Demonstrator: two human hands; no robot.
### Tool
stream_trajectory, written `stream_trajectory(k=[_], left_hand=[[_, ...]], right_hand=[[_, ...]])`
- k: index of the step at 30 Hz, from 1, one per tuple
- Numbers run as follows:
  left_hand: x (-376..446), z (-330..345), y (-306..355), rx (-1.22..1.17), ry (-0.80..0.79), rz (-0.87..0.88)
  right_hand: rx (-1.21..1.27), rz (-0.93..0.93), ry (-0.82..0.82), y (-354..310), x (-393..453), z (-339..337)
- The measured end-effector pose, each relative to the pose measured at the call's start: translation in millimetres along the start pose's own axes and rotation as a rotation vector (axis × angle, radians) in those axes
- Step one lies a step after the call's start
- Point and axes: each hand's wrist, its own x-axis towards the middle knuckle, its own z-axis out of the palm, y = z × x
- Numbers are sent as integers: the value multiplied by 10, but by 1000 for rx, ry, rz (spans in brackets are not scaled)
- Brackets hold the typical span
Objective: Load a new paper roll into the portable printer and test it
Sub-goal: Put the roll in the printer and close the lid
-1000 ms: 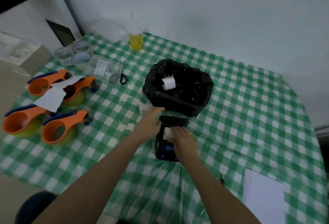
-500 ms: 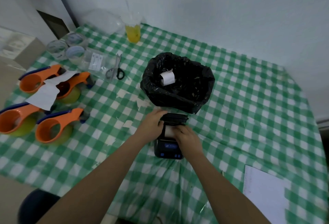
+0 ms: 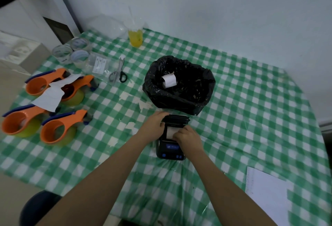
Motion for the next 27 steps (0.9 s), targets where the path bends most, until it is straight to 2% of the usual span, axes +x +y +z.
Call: stream_trajectory(k=[4, 11, 19, 27], left_hand=[[-2, -1, 1, -4, -3, -3], [-22, -17, -18, -10, -10, 24], [-140, 1, -48, 34, 50, 76], [-250, 108, -113, 81, 87, 90]], right_hand=[[48, -22, 20, 9, 42, 15], [245, 94, -18, -36, 29, -21], [239, 90, 214, -110, -180, -11], [273, 93, 234, -144, -235, -49]])
